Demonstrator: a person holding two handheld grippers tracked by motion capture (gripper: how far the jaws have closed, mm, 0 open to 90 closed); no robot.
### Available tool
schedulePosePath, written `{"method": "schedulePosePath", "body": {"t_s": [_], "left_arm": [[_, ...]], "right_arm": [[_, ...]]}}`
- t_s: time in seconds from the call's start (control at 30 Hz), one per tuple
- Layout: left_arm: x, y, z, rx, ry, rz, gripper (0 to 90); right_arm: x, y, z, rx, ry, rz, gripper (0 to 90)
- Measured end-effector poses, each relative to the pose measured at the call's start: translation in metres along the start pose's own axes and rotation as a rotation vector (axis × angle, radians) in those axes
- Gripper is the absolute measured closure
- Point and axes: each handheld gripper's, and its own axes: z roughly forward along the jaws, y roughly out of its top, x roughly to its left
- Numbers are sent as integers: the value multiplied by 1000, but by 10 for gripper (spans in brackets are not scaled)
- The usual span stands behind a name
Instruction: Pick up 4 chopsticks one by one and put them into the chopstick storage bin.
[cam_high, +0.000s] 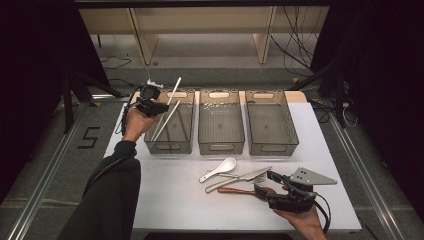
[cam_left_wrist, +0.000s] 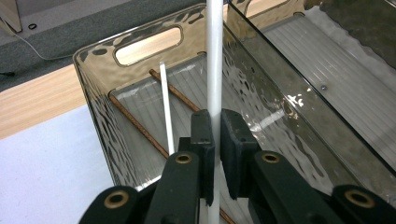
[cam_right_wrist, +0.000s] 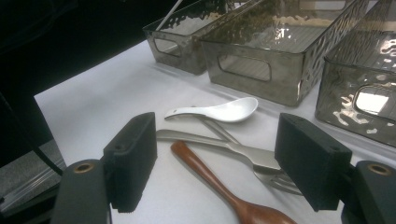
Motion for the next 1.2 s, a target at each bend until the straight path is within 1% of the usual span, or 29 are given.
{"method": "schedulePosePath", "body": {"t_s": [0.1, 0.2, 0.27, 0.4, 0.57, 0.6, 0.67, 0.73, 0.77, 0.8, 0.83, 0.9, 0.97, 1.0, 1.1, 1.17, 1.2], "left_arm": [[0, -1, 2, 7, -4, -7, 835], [0, -3, 4, 22, -3, 0, 835], [0, -5, 6, 23, 0, -10, 835], [-1, -6, 7, 33, 3, -7, 833], [-1, -6, 6, 34, 7, -16, 821], [-1, -6, 5, 36, 6, -15, 792], [-1, -7, 4, 38, 7, -17, 763], [0, -8, 3, 45, 8, -32, 736], [-1, -8, 3, 52, 8, -42, 695], [-1, -9, 1, 56, 2, -39, 645], [-3, -10, -1, 49, -6, -42, 629], [-4, -10, -6, 37, -18, -56, 573], [-6, -11, -13, 38, -24, -67, 501], [-8, -12, -16, 38, -27, -65, 473], [-14, -16, -27, 24, -53, -80, 406], [-19, -20, -33, 21, -60, -77, 364], [-21, -22, -36, 25, -63, -67, 347]], "right_arm": [[1, 0, 0, -1, 1, 0, 303], [0, 0, 0, 0, 0, 0, 304], [1, 0, 0, -1, 2, -1, 304], [0, 0, 0, -1, 0, 1, 303], [1, 0, -1, -2, 1, 0, 304], [0, 0, -1, -2, 1, 1, 304], [0, 0, -1, -3, -1, -1, 303], [1, 0, -1, -3, 0, -1, 303], [1, 1, -1, -3, 0, -2, 304], [1, 1, -1, -4, 1, -5, 303], [1, 1, -1, -4, 0, -5, 303], [1, 1, -1, -4, 0, -2, 303], [1, 1, -1, -3, -1, -1, 303], [1, 1, -1, -3, -1, -1, 303], [1, 1, -1, -4, -2, -3, 303], [1, 1, -1, -4, -2, -2, 303], [1, 1, -1, -3, -1, -3, 303]]}}
